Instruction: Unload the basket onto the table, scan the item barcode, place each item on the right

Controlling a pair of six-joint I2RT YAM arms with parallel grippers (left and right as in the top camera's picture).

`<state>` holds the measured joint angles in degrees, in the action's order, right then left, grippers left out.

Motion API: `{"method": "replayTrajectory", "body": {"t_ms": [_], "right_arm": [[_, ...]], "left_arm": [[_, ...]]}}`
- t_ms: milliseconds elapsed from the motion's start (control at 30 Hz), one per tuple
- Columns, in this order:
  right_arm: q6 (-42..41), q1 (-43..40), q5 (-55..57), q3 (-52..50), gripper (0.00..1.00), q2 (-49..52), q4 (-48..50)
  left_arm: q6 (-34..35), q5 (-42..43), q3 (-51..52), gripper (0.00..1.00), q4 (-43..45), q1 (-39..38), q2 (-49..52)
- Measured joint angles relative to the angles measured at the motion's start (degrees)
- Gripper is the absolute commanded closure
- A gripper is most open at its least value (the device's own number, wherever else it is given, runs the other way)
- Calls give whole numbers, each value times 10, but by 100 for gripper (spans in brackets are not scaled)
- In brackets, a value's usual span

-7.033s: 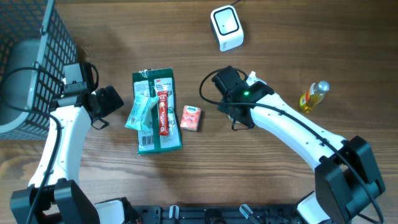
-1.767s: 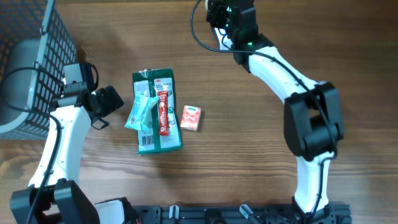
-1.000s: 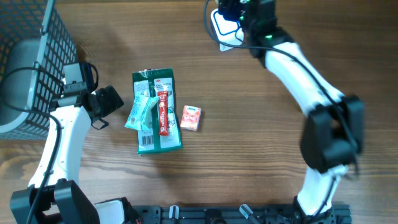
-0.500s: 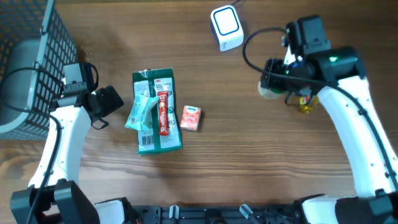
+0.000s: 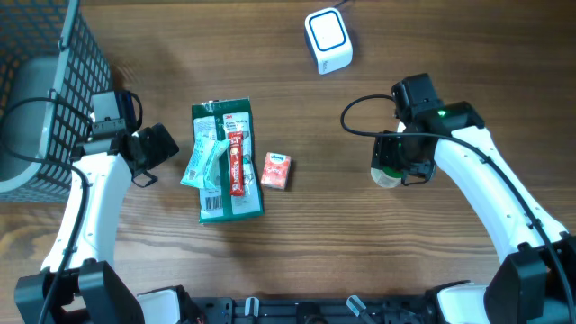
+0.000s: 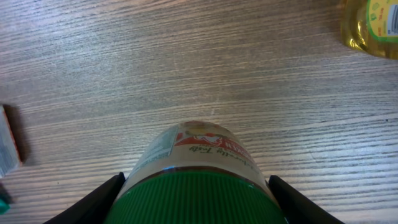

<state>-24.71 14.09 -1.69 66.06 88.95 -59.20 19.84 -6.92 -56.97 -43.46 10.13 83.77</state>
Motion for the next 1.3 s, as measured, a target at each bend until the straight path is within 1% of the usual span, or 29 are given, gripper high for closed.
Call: {"method": "replayTrajectory", "body": {"t_ms": [533, 800, 1300], "right_arm": [[2, 0, 0, -1, 96, 0, 1], [2, 0, 0, -67, 95, 0, 42], [2, 0, 0, -69, 95, 0, 45]], "left_arm": [[0, 0, 0, 0, 0, 0, 0], [0, 0, 0, 0, 0, 0, 0], [0, 0, 0, 0, 0, 0, 0]]}}
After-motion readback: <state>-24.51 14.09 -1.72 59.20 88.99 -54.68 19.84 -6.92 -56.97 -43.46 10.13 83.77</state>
